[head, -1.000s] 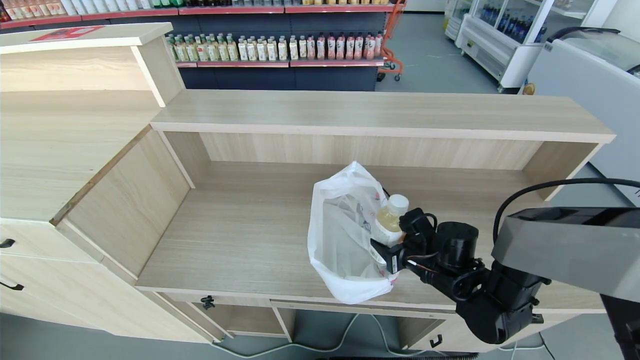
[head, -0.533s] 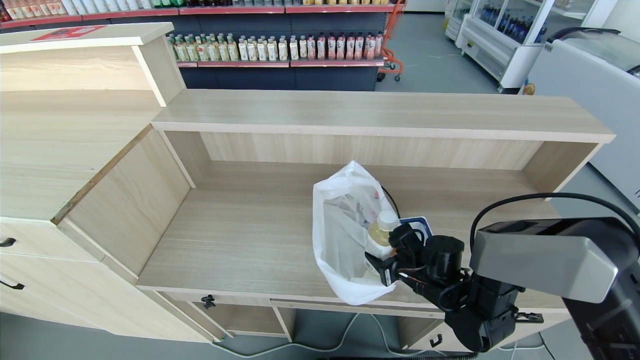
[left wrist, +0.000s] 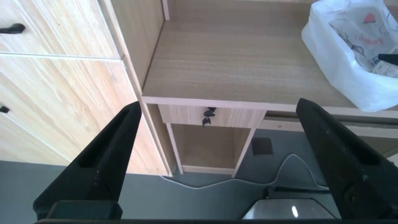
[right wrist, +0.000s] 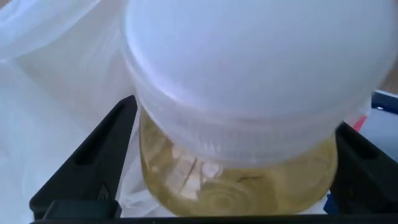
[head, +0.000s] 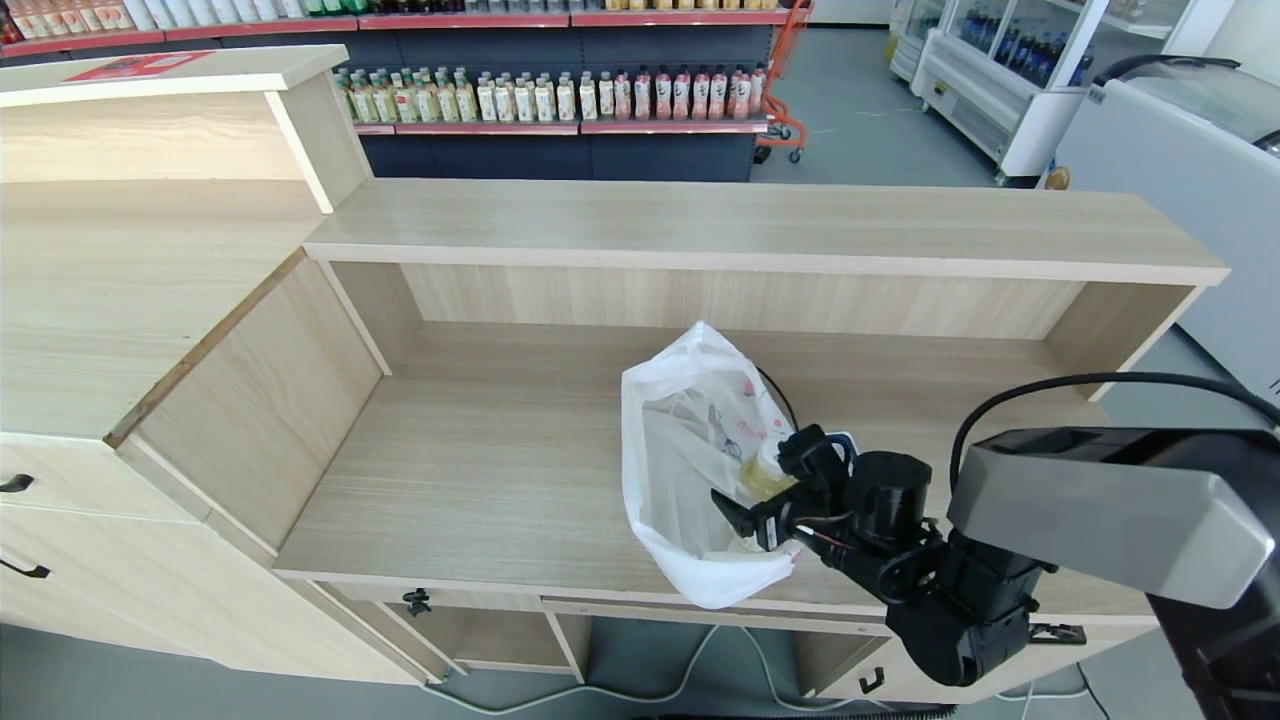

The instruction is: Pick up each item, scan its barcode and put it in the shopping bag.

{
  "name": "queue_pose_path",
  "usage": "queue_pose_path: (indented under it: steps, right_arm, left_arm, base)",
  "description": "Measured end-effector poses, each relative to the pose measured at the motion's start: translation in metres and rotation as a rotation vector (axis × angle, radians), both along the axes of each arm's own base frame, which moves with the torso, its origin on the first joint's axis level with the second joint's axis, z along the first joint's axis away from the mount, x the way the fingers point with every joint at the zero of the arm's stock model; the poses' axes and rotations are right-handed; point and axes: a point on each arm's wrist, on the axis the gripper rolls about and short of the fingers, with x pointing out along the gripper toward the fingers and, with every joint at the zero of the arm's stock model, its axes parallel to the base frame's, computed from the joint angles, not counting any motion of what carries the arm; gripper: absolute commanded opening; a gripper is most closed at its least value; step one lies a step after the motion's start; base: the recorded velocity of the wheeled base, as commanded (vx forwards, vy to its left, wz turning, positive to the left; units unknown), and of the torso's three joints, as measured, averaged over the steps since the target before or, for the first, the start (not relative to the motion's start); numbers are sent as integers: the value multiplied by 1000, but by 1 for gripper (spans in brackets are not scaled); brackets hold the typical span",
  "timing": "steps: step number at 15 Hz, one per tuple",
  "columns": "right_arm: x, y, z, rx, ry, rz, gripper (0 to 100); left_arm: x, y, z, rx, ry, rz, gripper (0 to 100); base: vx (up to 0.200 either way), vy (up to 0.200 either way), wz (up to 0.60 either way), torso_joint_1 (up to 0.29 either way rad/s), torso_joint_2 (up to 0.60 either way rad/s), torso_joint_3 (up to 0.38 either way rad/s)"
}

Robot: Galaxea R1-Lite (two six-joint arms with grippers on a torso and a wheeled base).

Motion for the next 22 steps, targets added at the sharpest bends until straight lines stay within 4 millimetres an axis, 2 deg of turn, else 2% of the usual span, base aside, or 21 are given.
queue_pose_path:
  steps: [4,7,10,14,17,22]
  right_arm:
    - [-7,0,44,66,38,-4,100]
    - [-15,-5,85,108,36,-9,100]
    - [-31,-27,119,127,23,-51,100]
    - [-49,-90,120,109,60,-216,100]
    - [-58,-119,117,112,69,-301,100]
    - [-69,-126,110,108,78,-306,100]
  left_arm:
    - [0,0,0,-4,0,0,100]
    - [0,0,0,-7,0,0,100]
    - [0,0,0,-8,0,0,100]
    - [0,0,0,-8,0,1,100]
    - [0,0,0,-6,1,2,100]
    - [0,0,0,-7,1,2,100]
  base:
    - [0,0,0,0,0,0]
    - [0,0,0,0,0,0]
    - [0,0,0,0,0,0]
    - [0,-200,0,1,2,1]
    - [0,-200,0,4,1,6]
    - [0,-200,0,3,-1,3]
